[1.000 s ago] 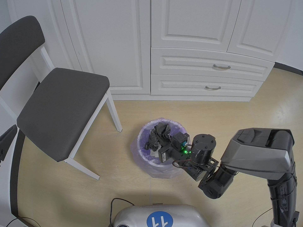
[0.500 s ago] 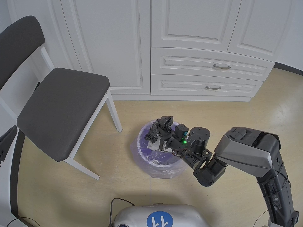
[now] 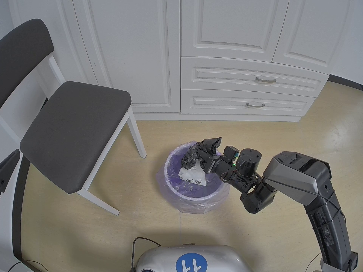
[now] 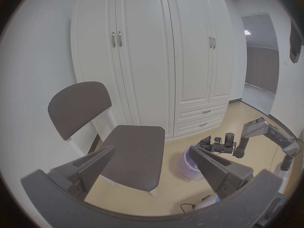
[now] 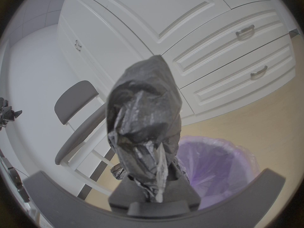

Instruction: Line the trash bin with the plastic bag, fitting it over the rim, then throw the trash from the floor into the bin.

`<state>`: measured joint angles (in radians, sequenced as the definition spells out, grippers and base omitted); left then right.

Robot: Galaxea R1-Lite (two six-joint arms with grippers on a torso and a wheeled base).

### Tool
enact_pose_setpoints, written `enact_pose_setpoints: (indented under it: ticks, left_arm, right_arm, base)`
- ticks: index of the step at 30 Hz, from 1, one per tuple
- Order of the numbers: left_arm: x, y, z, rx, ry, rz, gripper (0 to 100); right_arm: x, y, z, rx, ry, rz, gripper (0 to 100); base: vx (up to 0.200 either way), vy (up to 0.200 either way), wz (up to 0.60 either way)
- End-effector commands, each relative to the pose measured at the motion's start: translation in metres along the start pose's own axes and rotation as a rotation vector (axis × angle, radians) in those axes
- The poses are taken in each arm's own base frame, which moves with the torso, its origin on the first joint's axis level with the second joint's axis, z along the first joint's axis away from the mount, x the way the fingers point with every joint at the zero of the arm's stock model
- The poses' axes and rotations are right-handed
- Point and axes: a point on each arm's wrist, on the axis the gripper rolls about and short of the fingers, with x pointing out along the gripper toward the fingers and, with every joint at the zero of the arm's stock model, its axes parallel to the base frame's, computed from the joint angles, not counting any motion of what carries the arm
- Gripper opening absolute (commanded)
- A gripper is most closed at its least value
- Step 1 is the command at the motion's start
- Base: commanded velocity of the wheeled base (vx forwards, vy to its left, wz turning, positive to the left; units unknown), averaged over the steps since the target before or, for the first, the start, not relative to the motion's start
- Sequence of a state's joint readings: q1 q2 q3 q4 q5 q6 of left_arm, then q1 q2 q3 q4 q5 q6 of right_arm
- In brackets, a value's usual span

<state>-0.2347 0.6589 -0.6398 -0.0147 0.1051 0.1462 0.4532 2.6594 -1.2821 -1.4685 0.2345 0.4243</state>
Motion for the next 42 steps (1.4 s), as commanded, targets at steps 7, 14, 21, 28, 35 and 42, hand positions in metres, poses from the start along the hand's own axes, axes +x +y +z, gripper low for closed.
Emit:
enact_pose_setpoints:
  ticks: [7,14,21,28,35,42]
  left_arm:
    - [0.001,0.000,-0.002,0.002,0.008,-0.002,100]
    - [0.001,0.000,-0.002,0.002,0.006,-0.002,100]
    - [0.001,0.000,-0.002,0.002,0.005,-0.001,100]
    - [0.000,0.000,-0.001,0.001,0.003,-0.001,100]
    - [0.002,0.000,0.003,-0.009,-0.062,0.008,100]
    - [0.005,0.000,0.001,-0.006,-0.050,0.005,100]
  right_arm:
    - [-0.023,-0.038,-0.010,0.017,0.088,0.030,0]
    - [-0.029,-0.031,0.001,0.012,0.094,0.050,0]
    - [-0.020,-0.013,0.004,-0.005,0.032,0.110,0]
    - [-0.011,-0.031,-0.006,-0.022,-0.003,0.097,0]
    - [-0.009,-0.059,-0.019,-0.013,0.022,0.044,0]
    - [-0.013,-0.039,-0.026,-0.006,0.062,0.068,0]
  base:
    - [0.000,0.000,0.00]
    - [0.000,0.000,0.00]
    - [0.000,0.000,0.00]
    - [0.000,0.000,0.00]
    - [0.000,0.000,0.00]
    - [0.000,0.000,0.00]
